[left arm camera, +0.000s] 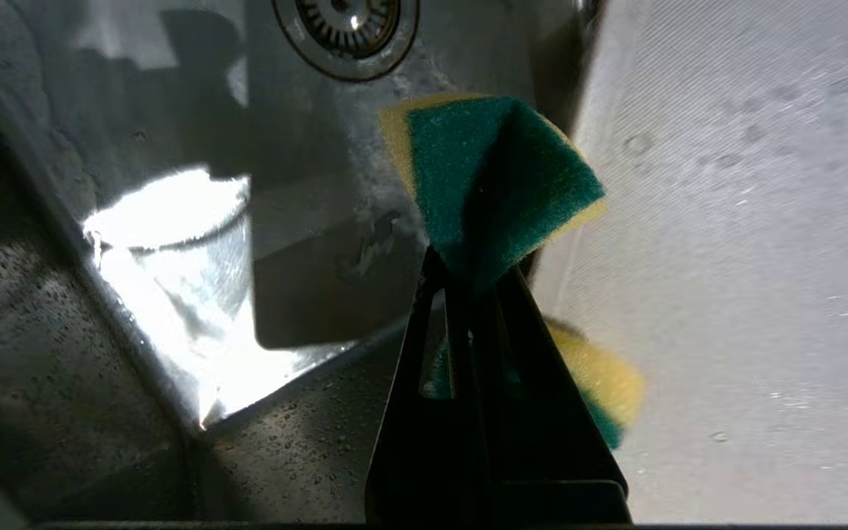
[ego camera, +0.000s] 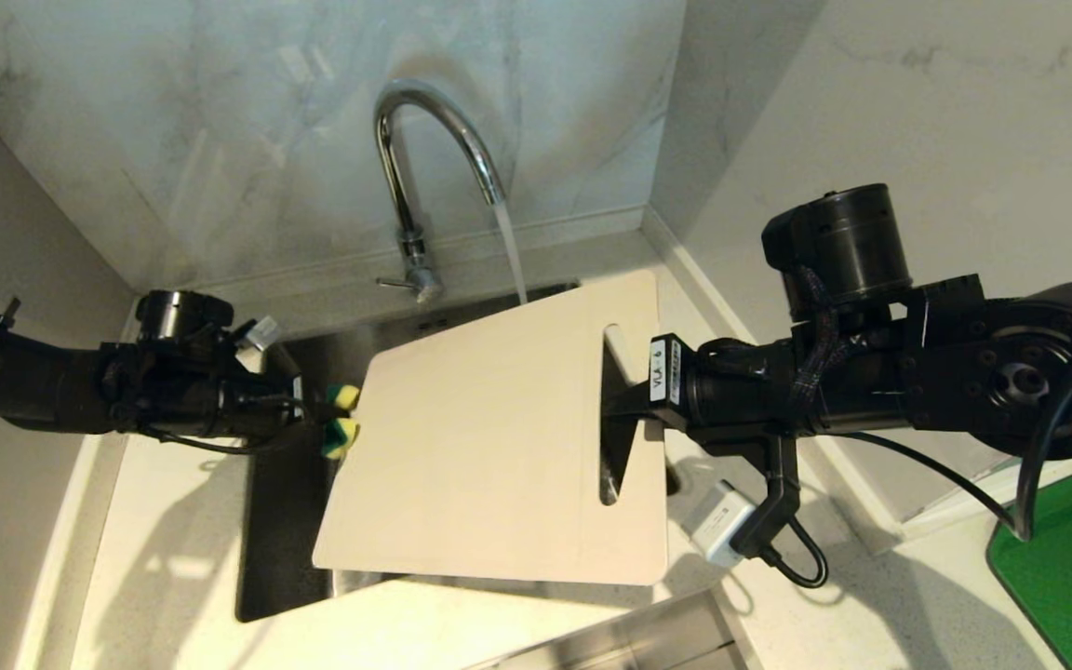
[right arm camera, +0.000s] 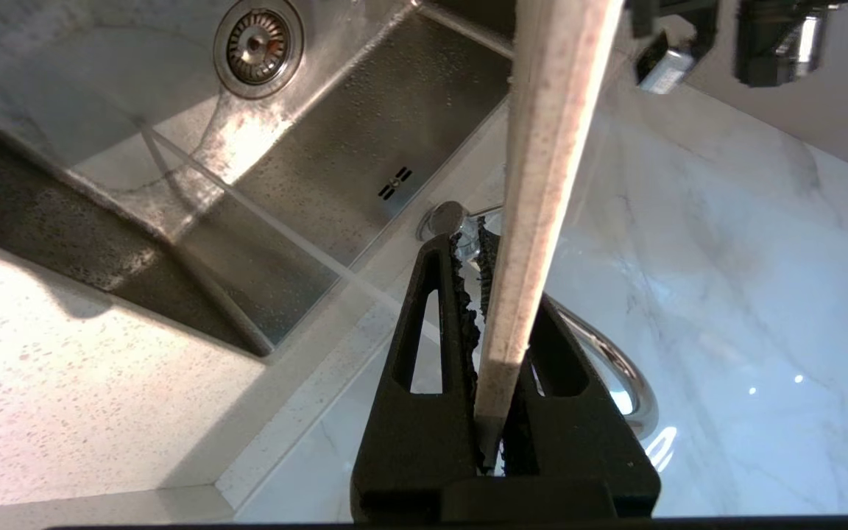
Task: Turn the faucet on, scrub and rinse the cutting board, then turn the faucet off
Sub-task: Scrub the cutting board underwater
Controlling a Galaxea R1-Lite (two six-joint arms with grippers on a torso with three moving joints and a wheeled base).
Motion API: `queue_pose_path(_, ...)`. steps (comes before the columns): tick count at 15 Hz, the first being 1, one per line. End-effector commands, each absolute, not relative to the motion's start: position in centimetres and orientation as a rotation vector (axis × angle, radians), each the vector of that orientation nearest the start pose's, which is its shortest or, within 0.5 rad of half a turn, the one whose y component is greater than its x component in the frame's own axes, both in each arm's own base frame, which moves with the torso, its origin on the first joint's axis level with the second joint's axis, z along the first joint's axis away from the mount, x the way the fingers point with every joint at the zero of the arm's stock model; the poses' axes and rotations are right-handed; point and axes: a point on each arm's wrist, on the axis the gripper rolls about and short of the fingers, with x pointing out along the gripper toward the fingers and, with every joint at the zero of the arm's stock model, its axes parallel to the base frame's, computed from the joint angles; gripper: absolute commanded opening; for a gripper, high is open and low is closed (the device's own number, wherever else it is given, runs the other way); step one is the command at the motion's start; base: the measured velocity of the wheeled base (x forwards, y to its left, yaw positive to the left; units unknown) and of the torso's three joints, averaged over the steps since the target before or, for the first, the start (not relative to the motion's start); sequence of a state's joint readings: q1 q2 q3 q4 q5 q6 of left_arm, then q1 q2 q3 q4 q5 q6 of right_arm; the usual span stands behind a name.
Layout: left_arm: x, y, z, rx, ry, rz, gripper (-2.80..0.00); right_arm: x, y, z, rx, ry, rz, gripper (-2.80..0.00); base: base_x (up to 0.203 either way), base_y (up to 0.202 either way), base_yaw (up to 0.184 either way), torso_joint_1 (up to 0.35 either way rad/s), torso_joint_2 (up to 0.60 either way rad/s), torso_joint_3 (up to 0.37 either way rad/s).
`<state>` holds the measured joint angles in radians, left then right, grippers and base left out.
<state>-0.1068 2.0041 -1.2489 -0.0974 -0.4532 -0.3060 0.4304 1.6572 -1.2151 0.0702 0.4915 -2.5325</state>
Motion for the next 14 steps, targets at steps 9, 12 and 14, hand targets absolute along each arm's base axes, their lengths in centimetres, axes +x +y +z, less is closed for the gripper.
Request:
queue_pose_path(9, 27.8, -15.1, 25.3, -0.406, 0.638, -0.781, -2.8, 27.6, 13.8, 24.0, -2.224, -0.908, 0.991, -2.8, 0.0, 0.0, 0.0, 0.0, 0.0, 0.0)
queue_pose_path(12, 25.4, -18.9, 25.2, -0.374, 0.672, -0.823, -2.8, 27.7, 13.8, 23.9, -2.223, -0.903, 0.997, -2.8, 0.0, 0.0, 0.0, 0.0, 0.0, 0.0)
queue_pose_path(14, 26.1, -20.3, 23.3, -0.345, 0.72, -0.799, -2.8, 27.7, 13.8, 24.0, -2.222, -0.904, 0.993, -2.8, 0.0, 0.0, 0.0, 0.0, 0.0, 0.0)
